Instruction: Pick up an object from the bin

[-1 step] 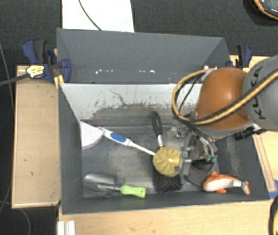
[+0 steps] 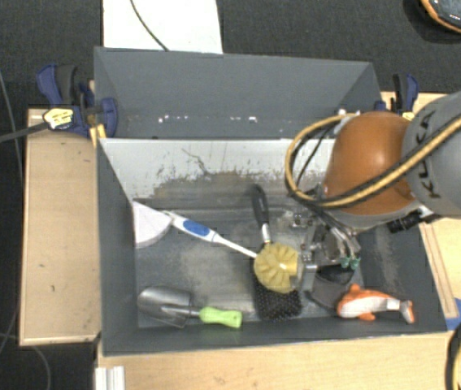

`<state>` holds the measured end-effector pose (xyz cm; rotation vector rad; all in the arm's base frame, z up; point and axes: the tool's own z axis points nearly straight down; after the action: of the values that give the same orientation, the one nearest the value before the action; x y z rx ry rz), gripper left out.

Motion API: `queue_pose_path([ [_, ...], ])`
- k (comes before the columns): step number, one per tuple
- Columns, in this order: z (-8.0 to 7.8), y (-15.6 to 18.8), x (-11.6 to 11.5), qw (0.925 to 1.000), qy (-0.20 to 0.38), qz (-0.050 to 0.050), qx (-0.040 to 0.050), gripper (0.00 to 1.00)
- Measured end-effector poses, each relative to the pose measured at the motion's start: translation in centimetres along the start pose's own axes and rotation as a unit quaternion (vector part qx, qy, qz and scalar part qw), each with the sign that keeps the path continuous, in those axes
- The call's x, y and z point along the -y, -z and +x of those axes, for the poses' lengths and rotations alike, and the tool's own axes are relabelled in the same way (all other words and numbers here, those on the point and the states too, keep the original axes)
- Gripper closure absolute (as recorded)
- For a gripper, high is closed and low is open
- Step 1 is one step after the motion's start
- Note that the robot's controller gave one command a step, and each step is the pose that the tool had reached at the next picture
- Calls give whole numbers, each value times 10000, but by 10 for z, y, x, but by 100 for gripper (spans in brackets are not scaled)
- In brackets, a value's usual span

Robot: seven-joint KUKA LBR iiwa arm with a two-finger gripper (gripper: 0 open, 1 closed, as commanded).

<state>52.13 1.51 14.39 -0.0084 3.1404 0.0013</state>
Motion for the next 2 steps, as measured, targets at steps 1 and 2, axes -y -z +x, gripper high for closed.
queue_pose_path([
  [1,-27,-12,31,9998,-198,5,14,100],
  [2,-27,-12,31,9998,-198,5,14,100],
])
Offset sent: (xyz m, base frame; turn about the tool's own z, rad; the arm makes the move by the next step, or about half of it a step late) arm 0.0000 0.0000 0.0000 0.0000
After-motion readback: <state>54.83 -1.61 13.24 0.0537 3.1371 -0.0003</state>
